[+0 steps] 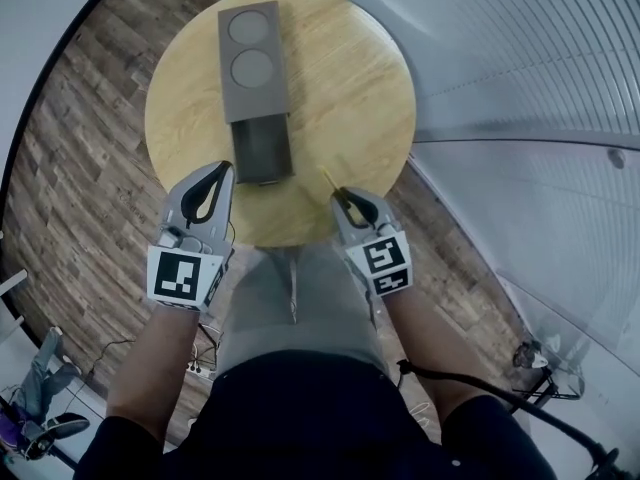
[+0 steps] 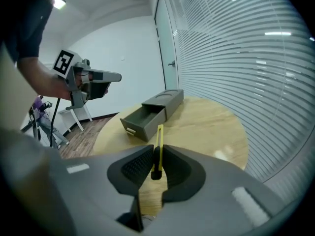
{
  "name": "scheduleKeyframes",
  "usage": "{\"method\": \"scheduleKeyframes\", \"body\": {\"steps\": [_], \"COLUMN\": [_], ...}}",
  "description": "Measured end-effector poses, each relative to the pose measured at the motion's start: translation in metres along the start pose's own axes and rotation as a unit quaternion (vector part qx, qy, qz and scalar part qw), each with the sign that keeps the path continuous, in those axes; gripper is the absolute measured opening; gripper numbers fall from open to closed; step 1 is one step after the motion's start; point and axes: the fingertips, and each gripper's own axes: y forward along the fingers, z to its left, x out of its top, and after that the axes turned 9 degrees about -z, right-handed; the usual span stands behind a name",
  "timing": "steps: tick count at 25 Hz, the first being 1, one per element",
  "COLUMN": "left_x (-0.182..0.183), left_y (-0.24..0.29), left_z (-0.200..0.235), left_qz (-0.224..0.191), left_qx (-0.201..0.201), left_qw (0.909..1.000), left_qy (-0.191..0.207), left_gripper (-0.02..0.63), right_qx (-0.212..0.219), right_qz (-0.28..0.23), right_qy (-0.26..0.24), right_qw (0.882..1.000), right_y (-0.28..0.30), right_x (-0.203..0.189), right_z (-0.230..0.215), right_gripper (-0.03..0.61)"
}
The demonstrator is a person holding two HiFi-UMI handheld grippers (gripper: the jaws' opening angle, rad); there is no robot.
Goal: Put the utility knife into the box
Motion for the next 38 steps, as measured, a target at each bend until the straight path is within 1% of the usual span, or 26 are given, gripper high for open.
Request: {"method": "scheduleKeyframes", "body": {"steps": [6,11,16,19,22,26,29,33,35,38], "left_x": [0.036,0.068,0.105,0.125,0.141,0.167,0.184,0.192,0.195,0.193], "left_y": [-0.020,-0.044,-0.059,-0.063,-0.066,-0.072,-0.080,-0.094,-0.100,-0.111], "left_z": [0.012,0.030,0.032,0.029,0.029,0.026,0.034,0.056,0.063,0.069], "left_qz": [-0.018,-0.037,-0.068,-0.086,-0.099,-0.107,-0.114,-0.121,-0.134,-0.142], "left_qx": [0.022,0.034,0.049,0.047,0.042,0.025,0.023,0.051,0.072,0.093], "left_qw": [0.9996,0.9982,0.9964,0.9950,0.9933,0.9904,0.9883,0.9861,0.9830,0.9806], "left_qy": [0.005,0.032,0.017,0.022,0.042,0.084,0.099,0.102,0.103,0.098], "left_gripper": [0.003,0.003,0.003,0.003,0.003,0.003,0.003,0.003,0.003,0.003], "right_qx": [0.007,0.008,0.006,0.016,0.024,0.033,0.045,0.062,0.075,0.091], "right_qz": [-0.033,-0.062,-0.079,-0.094,-0.111,-0.128,-0.134,-0.146,-0.147,-0.142], "right_qy": [0.005,0.010,0.003,-0.004,-0.016,-0.018,-0.024,-0.029,-0.026,-0.026], "right_qw": [0.999,0.998,0.997,0.995,0.993,0.991,0.990,0.987,0.986,0.985], "right_y": [-0.013,-0.029,-0.040,-0.043,-0.046,-0.047,-0.046,-0.038,-0.033,-0.025], "right_x": [0.055,0.097,0.134,0.156,0.177,0.194,0.205,0.222,0.226,0.227], "right_z": [0.005,0.013,0.014,0.018,0.022,0.029,0.034,0.041,0.043,0.048], "right_gripper": [0.066,0.066,0.066,0.064,0.064,0.064,0.064,0.064,0.064,0.063]}}
